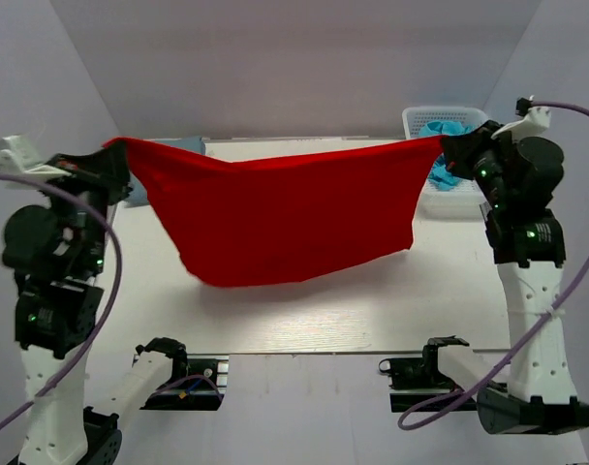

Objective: Fold and stack the t-shirts
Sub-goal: Flatten out the tshirt

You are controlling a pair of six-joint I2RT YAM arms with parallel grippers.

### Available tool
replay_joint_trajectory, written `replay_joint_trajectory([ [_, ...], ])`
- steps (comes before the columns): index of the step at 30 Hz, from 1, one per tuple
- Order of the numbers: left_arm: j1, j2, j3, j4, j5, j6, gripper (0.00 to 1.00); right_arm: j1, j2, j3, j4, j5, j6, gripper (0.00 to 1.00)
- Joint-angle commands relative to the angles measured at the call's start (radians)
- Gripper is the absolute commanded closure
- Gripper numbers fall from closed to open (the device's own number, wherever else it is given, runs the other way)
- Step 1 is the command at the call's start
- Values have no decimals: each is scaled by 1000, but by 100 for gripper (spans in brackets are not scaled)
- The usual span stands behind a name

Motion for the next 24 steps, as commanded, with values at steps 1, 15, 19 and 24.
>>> replay_joint_trajectory([
  [1,-1,12,160,38,-33,112,100,-3,-48,115,-47,24,-55,100],
  [15,-1,40,555,-28,22,232,100,-1,-222,373,-177,22,-98,100],
  [19,-1,29,660,-46,42,284,100,-4,-265,426,-223,30,-101,100],
  [24,-1,20,685,-46,42,315,100,-1,-302,452,-248,33,-100,100],
])
